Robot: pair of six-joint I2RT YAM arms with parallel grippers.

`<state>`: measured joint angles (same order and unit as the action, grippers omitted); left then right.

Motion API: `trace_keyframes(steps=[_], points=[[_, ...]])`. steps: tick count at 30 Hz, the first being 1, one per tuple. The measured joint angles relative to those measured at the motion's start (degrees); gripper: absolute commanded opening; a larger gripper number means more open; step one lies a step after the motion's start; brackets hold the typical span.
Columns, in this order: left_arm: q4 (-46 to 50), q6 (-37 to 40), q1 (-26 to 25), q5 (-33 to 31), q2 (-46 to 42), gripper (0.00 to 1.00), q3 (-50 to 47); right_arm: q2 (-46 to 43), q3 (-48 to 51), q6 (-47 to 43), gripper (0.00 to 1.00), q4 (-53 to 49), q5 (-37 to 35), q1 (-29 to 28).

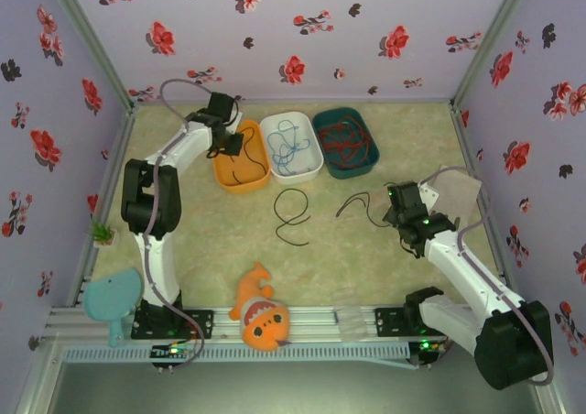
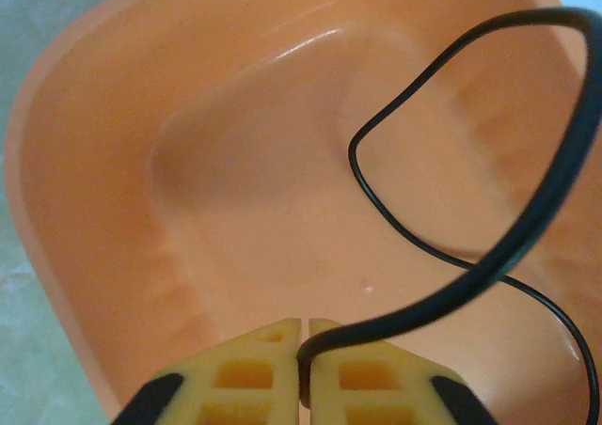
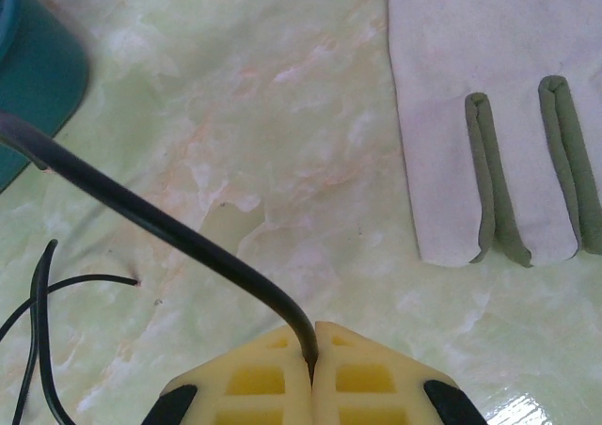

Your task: Untangle the cables

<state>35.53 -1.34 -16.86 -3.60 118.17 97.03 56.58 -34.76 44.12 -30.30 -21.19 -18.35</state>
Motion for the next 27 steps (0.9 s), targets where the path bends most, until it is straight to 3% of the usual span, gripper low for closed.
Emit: trace_keyframes(steps=[2,4,12,16,27], points=[[0.46,-0.09,0.02,0.0,0.0,0.42,0.0,0.0,0.0,0.0,0.0,0.02,0.11,-0.02],[0.87,-0.22,0.02,0.07,0.0,0.52,0.0,0.02,0.0,-0.02,0.0,0.0,0.24,-0.02],[1.4,-0.79,0.0,0.68,-1.77,0.78,-1.66,0.2,0.0,0.0,0.0,0.2,0.31,-0.02],[1.33,-1.31,0.0,0.7,-4.28,0.78,-2.32,0.57,0.0,-0.02,0.0,0.46,0.48,0.0],[1.25,-2.75,0.0,0.83,-5.07,0.54,-2.21,0.63,0.0,0.0,0.0,0.5,0.66,-0.02]])
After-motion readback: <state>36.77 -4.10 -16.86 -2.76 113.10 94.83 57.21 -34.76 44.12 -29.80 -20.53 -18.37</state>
